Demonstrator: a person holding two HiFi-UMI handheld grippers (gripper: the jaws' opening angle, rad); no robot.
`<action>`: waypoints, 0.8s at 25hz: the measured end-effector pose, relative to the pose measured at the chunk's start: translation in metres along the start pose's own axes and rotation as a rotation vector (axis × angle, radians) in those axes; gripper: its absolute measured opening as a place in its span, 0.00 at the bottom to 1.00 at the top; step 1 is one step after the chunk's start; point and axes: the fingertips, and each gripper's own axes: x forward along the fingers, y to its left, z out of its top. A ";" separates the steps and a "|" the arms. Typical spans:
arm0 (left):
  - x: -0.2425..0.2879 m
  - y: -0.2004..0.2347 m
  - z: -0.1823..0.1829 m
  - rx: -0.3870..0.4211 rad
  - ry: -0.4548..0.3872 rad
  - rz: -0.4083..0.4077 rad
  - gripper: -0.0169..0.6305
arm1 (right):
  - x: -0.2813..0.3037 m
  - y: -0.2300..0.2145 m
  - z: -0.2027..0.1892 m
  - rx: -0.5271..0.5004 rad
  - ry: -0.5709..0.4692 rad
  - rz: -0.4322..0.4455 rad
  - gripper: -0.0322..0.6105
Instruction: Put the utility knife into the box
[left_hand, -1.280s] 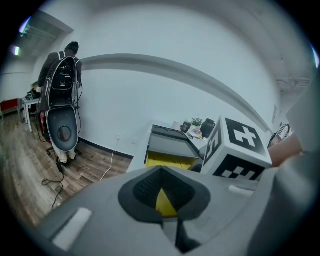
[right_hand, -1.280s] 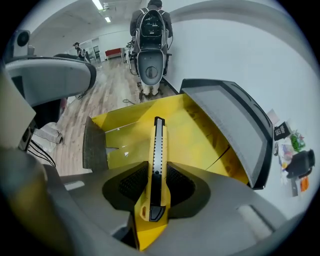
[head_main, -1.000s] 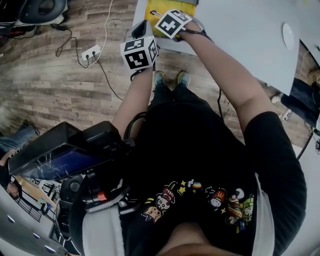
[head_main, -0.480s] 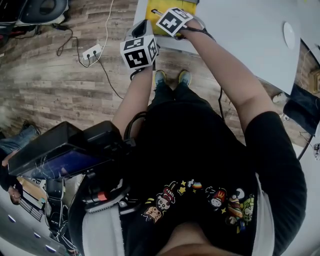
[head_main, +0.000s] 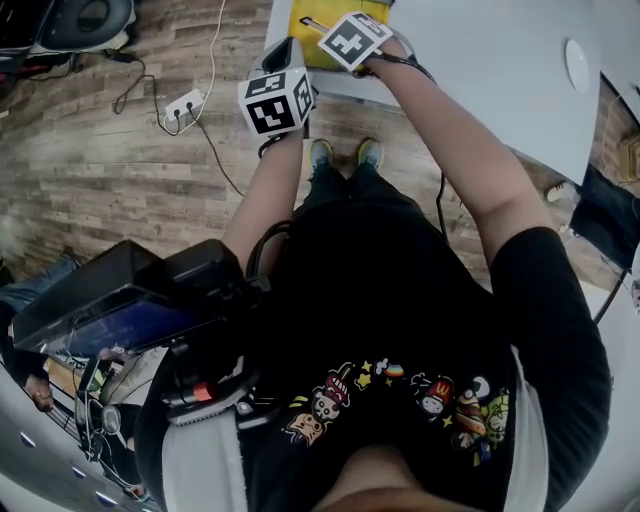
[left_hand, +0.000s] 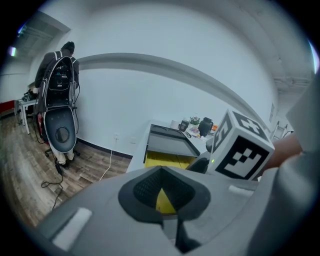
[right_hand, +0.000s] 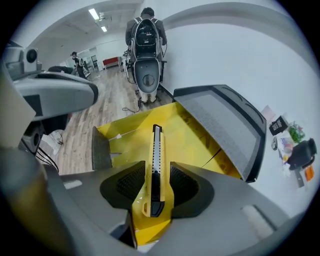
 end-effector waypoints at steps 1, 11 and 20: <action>0.000 -0.002 0.001 0.003 -0.001 -0.002 0.03 | -0.008 -0.001 0.002 0.010 -0.033 -0.005 0.33; -0.013 -0.037 0.023 0.082 -0.072 -0.037 0.03 | -0.125 -0.011 0.008 0.201 -0.502 -0.133 0.12; -0.039 -0.068 0.066 0.187 -0.200 -0.065 0.03 | -0.228 -0.037 -0.013 0.387 -0.933 -0.260 0.09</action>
